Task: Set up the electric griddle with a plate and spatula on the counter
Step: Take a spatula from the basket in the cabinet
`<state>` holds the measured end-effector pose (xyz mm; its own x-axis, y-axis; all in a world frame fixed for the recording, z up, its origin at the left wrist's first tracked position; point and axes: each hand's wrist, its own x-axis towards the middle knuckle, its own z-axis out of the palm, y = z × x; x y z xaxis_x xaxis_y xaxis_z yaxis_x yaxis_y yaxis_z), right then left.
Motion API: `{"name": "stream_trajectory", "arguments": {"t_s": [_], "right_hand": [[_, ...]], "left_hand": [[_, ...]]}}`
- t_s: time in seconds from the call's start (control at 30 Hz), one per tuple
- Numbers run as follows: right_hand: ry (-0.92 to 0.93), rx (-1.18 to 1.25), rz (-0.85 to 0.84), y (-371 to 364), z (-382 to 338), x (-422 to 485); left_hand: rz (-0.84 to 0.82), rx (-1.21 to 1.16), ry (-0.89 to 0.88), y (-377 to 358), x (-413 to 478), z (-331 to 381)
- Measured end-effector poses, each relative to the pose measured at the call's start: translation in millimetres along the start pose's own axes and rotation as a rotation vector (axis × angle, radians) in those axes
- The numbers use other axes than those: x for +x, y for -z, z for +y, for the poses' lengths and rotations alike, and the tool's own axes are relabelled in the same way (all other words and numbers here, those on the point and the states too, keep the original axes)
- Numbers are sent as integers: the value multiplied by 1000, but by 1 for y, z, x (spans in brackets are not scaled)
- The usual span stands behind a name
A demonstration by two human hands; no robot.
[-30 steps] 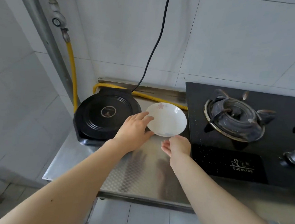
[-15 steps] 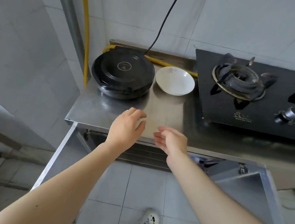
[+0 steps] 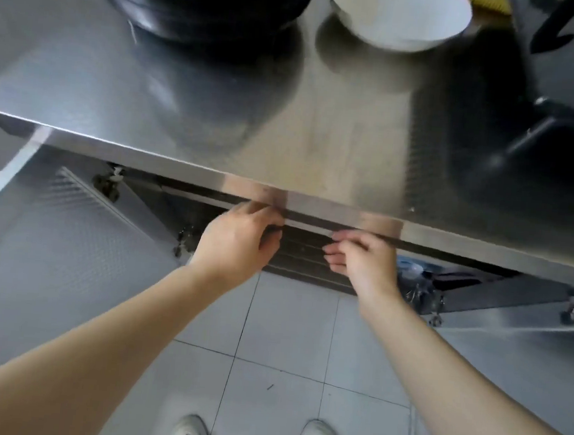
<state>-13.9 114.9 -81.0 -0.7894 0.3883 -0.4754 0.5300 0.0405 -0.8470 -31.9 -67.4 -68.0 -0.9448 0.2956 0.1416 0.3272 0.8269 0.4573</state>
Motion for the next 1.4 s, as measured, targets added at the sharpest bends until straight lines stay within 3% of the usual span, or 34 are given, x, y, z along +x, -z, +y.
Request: {"name": "stream_trajectory", "arguments": {"t_s": [0.23,0.37,0.47,0.63,0.77,0.9,1.07,1.17,1.27,1.4], "right_hand": [[349,-233,101,4,31,103],[578,-535,355,2,20,153],[750,-617,500,3,8,184],[988,-657,513,3,-3,228],[990,-738,464,-4,-14,249],[846,-940,396,-5,-22,259],[908,-967,404,-1,-16,259],[972,-942,403,4,-6,256],[1057,-885,418,7,9,255],[1164,-798,467,11,31,254]], "left_hand": [[216,116,7,-82,79,-33],[350,185,-92,-109,123,-51],[489,196,-163,-120,150,-66],[583,209,-286,-128,181,-96],[581,177,-288,-136,187,-103],[602,229,-343,-135,193,-98],[717,307,-340,-120,212,-66],[534,372,-373,-115,223,-50],[362,409,-280,-115,229,-49],[562,329,-220,-138,218,-58]]}}
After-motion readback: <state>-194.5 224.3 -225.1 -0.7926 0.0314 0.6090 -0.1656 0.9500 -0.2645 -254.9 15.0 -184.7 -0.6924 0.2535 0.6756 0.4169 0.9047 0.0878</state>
